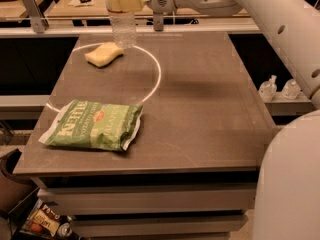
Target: Move water bottle near sponge
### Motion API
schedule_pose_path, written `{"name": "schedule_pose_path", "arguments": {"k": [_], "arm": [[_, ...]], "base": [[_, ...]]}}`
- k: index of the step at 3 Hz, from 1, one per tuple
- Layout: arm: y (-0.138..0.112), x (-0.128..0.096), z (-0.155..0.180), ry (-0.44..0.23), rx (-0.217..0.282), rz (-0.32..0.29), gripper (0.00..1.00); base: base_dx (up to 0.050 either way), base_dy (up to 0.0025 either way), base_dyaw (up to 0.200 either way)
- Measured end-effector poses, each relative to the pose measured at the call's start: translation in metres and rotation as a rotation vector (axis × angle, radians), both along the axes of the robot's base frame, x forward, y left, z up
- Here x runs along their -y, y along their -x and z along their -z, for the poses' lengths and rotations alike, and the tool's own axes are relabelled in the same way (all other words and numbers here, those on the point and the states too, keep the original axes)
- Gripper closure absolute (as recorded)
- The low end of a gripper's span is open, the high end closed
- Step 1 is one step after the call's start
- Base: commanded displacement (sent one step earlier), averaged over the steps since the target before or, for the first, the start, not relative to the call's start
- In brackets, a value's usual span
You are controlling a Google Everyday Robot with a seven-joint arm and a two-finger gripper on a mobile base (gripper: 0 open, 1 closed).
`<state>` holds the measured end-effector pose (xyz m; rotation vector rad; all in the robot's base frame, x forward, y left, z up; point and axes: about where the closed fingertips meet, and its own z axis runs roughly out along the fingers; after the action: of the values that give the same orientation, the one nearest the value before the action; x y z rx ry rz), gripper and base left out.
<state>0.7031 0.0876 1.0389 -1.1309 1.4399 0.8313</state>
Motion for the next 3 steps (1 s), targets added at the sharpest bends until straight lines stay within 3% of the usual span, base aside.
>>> {"name": "schedule_pose_path", "arguments": {"k": [1,3], "arm": [[0.0,0.0,0.0,0.0,0.0,0.0,1.0],[-0.015,-0.021,0.033,0.018,-0.044,0.009,1.0]], "base": [[0.0,0.0,0.0],[0.0,0.0,0.0]]}}
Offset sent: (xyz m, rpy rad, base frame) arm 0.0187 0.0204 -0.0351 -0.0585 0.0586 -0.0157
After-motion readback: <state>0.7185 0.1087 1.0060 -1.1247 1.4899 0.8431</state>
